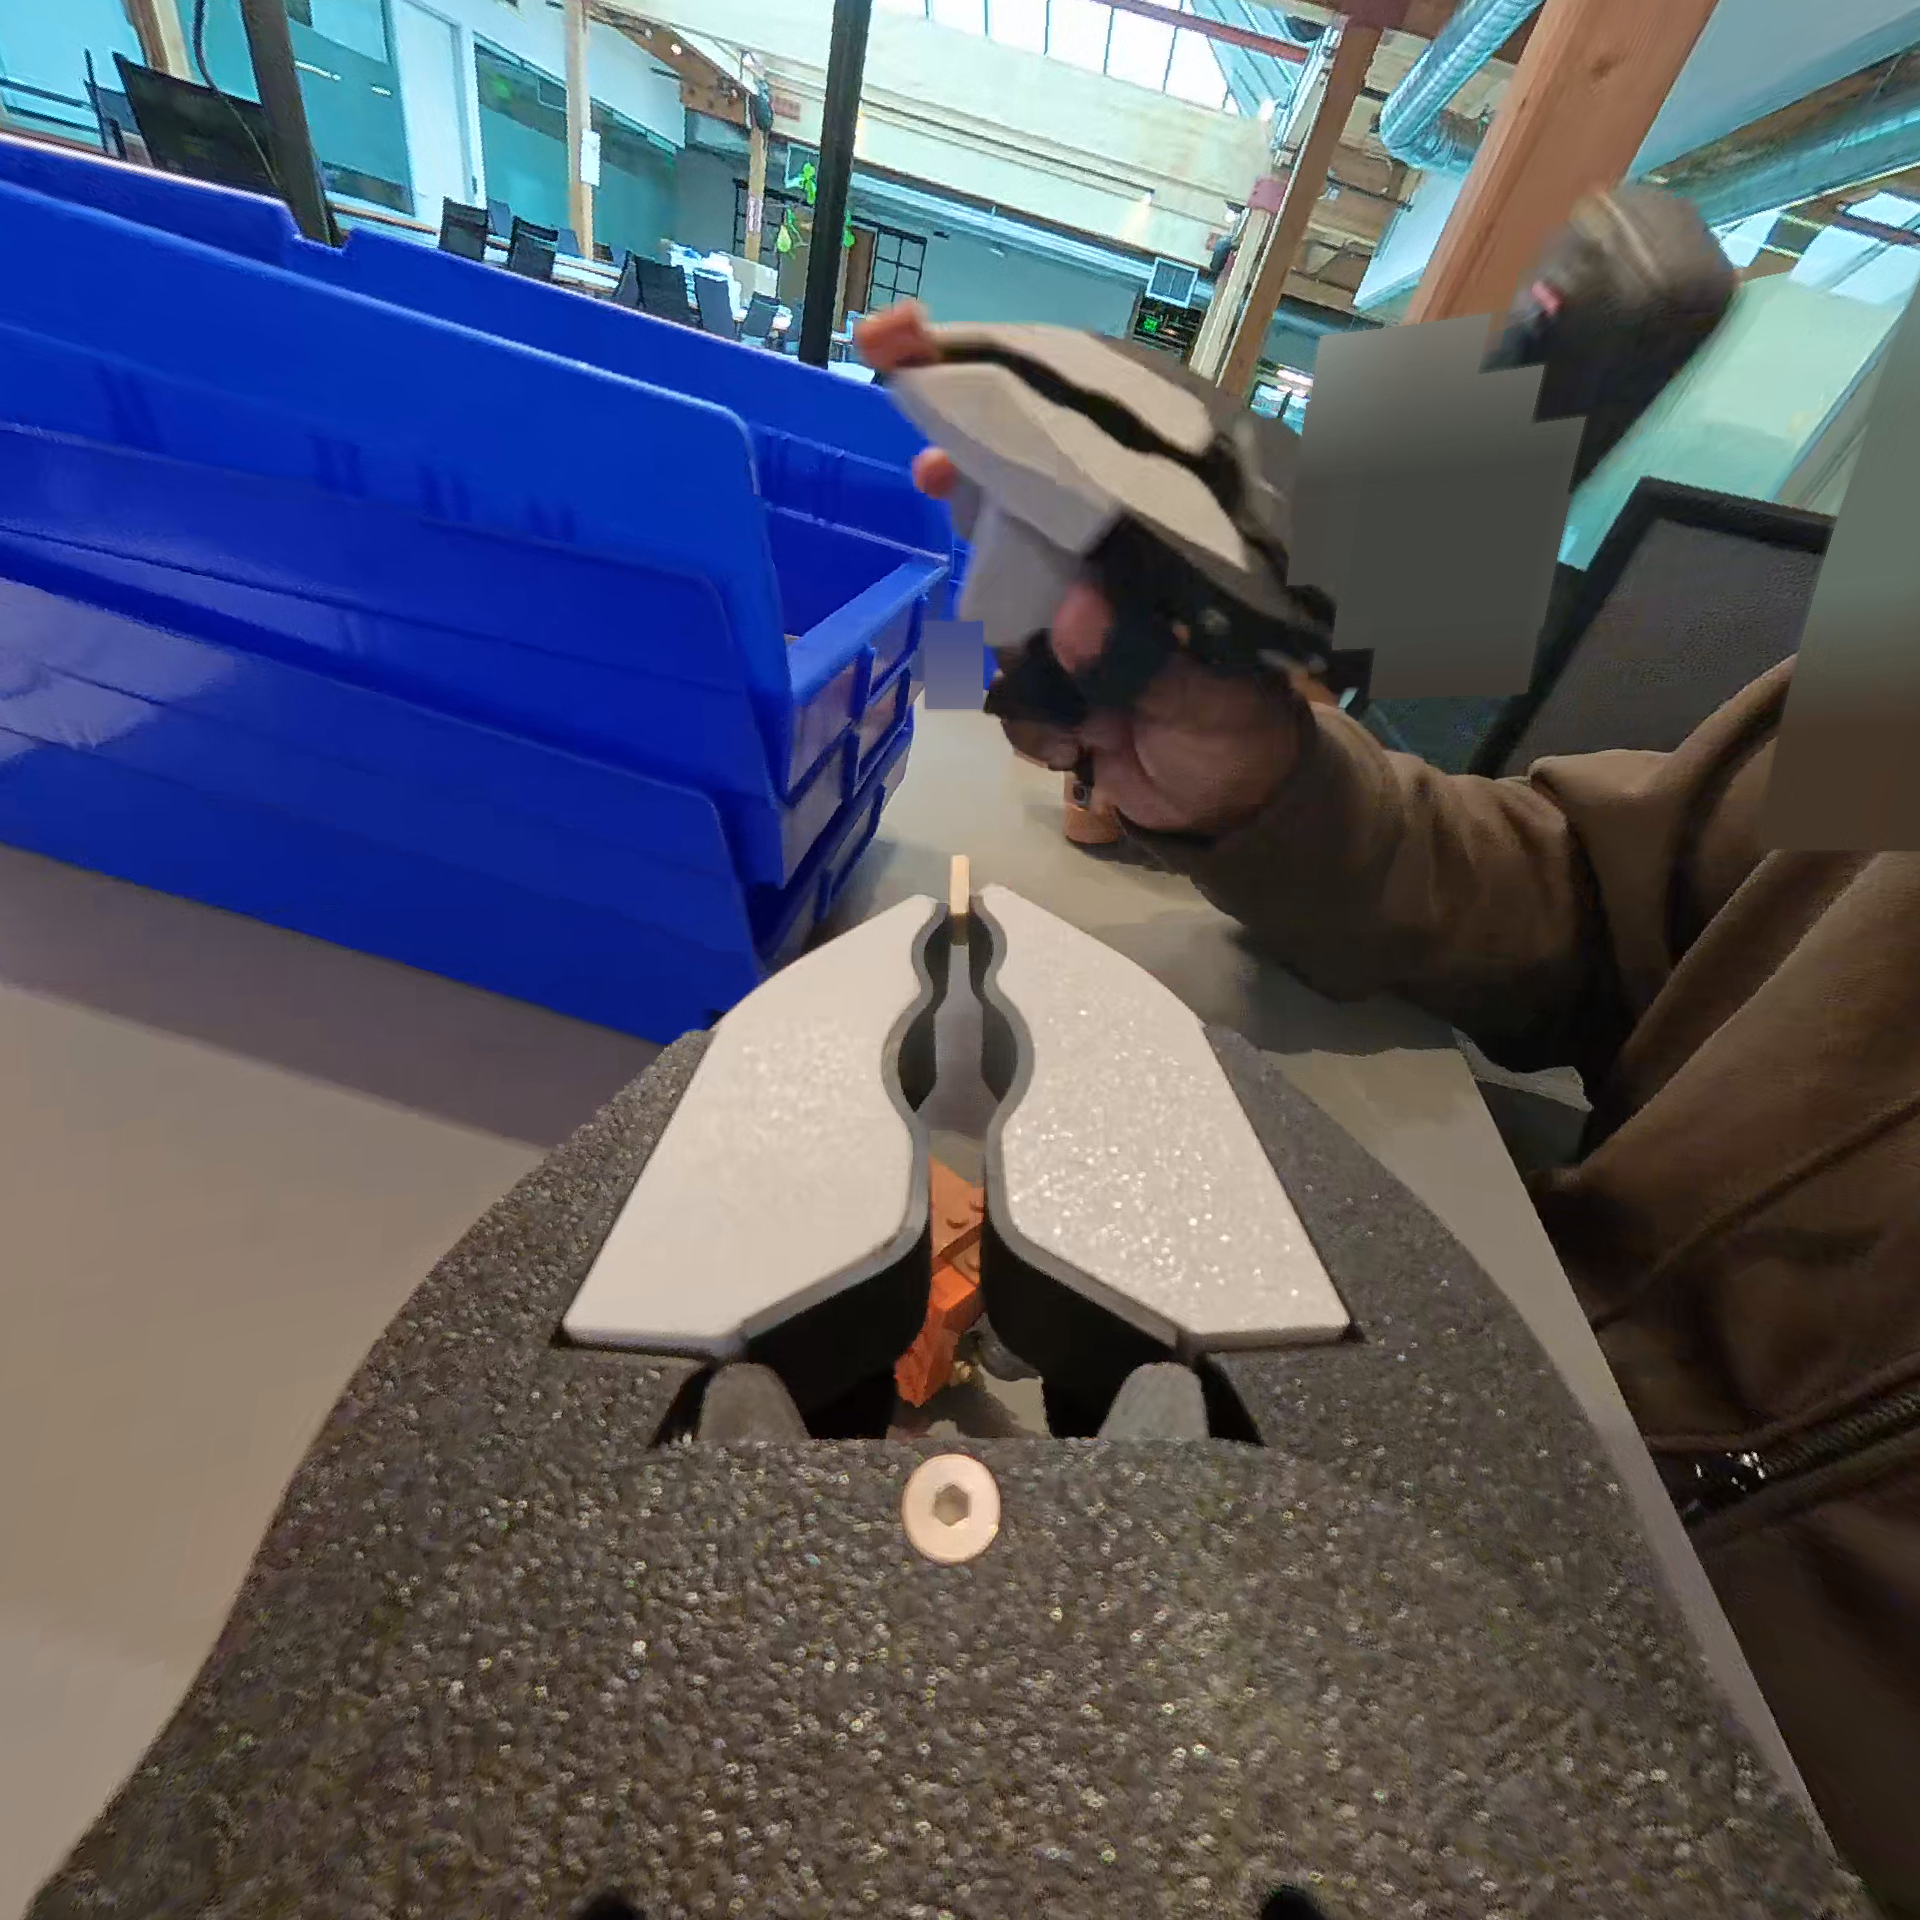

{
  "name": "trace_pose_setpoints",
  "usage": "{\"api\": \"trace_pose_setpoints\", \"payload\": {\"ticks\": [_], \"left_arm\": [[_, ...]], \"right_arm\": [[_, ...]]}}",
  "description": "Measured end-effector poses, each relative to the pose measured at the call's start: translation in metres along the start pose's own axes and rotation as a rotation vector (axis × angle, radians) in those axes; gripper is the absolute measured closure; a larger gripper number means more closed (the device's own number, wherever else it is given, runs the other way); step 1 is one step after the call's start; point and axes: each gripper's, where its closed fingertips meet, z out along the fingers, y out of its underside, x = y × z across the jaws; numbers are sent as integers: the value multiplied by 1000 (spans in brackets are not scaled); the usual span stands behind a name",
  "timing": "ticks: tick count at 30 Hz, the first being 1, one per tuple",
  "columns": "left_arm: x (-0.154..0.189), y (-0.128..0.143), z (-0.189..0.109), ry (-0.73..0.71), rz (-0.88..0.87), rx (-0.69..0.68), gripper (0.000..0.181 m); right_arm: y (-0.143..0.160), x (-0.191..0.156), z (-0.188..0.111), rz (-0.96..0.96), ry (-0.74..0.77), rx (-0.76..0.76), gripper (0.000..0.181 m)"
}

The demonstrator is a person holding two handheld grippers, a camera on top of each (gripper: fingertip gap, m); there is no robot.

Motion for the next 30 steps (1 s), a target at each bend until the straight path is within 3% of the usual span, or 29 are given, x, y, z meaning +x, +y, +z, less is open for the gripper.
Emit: {"api": "trace_pose_setpoints", "payload": {"ticks": [3,10,14,18,21,23,26,30], "left_arm": [[4,2,3,-4,41,-16,178],[-4,-10,0,-86,152,-5,178],[-6,-65,6,-184,254,61,179],[-14,-139,41,-319,402,30,178],[-32,-166,74,-375,388,-51,159],[-44,-168,83,-406,355,-78,144],[-46,-159,73,-435,333,-37,139],[-38,-116,38,-446,296,-68,139]], "right_arm": [[35,22,8,148,16,-177,149],[27,2,-8,42,-22,-113,153],[18,-14,-11,23,-64,-64,156],[20,-26,-12,-23,-89,-56,157],[24,-30,-13,-12,-101,-59,157],[26,-31,-14,10,-113,-59,158],[28,-35,-15,21,-147,-61,158],[28,-51,-18,47,-268,-55,158]]}}
